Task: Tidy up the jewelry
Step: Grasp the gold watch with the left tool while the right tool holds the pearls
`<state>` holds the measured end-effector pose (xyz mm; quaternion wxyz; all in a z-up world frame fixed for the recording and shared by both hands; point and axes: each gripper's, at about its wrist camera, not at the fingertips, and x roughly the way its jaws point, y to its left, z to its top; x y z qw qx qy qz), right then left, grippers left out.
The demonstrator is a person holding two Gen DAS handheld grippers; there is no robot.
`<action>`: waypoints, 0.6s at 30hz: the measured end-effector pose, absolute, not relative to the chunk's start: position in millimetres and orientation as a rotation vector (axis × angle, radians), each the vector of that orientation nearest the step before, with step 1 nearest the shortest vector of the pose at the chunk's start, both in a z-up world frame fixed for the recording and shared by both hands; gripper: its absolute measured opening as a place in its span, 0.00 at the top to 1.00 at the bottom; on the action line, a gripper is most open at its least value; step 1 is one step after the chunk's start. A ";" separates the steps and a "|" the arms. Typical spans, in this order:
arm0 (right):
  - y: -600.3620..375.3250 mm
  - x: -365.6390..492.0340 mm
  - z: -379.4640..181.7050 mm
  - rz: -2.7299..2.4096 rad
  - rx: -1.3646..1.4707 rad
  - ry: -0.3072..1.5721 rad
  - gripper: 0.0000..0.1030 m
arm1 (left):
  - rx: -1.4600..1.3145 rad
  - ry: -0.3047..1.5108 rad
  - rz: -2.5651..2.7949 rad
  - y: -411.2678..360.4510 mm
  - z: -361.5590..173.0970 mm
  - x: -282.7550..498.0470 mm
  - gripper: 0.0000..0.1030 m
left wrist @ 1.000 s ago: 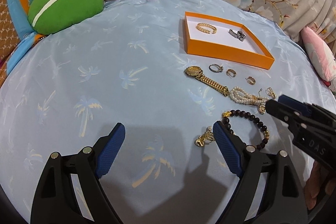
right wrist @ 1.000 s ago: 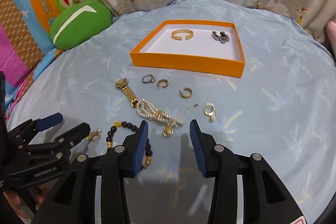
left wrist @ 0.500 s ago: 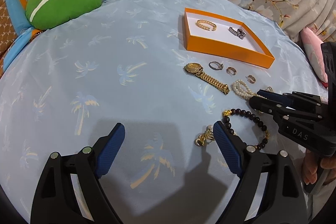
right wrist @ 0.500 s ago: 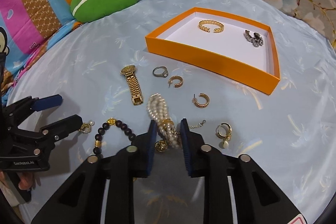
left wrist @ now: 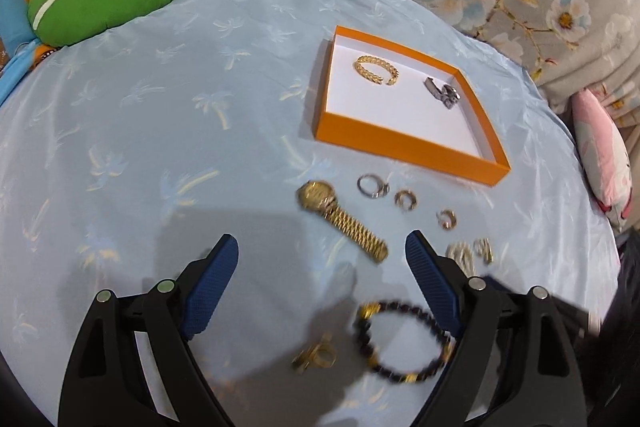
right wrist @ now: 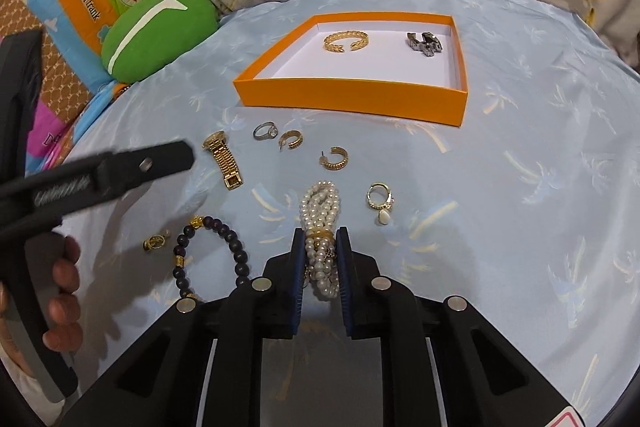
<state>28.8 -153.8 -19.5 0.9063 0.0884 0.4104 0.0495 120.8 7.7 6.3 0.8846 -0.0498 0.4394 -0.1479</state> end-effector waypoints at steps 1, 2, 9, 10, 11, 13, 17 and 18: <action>-153.7 28.6 -19.6 0.102 0.180 0.848 0.86 | -0.106 0.918 -0.300 2.9 5.6 126.9 0.24; -154.1 28.8 -19.6 0.102 0.181 0.848 0.86 | -0.102 0.927 -0.287 -1.8 3.9 133.4 0.29; -156.2 30.0 -19.7 0.107 0.205 0.846 0.86 | -0.090 0.953 -0.231 -12.9 -8.9 155.1 0.52; -156.1 30.2 -19.7 0.106 0.206 0.845 0.86 | -0.091 0.949 -0.233 -12.7 -9.1 154.8 0.56; -155.9 30.0 -19.7 0.107 0.207 0.845 0.86 | -0.086 0.942 -0.230 -12.3 -9.4 153.8 0.62; -155.6 30.0 -19.6 0.106 0.206 0.845 0.86 | -0.078 0.933 -0.230 -11.8 -10.1 151.7 0.73; -155.7 30.0 -19.6 0.107 0.207 0.845 0.86 | -0.087 0.918 -0.260 -6.1 -11.0 147.3 0.77; -155.5 30.1 -19.6 0.106 0.207 0.844 0.86 | -0.089 0.914 -0.267 -4.6 -10.9 145.5 0.77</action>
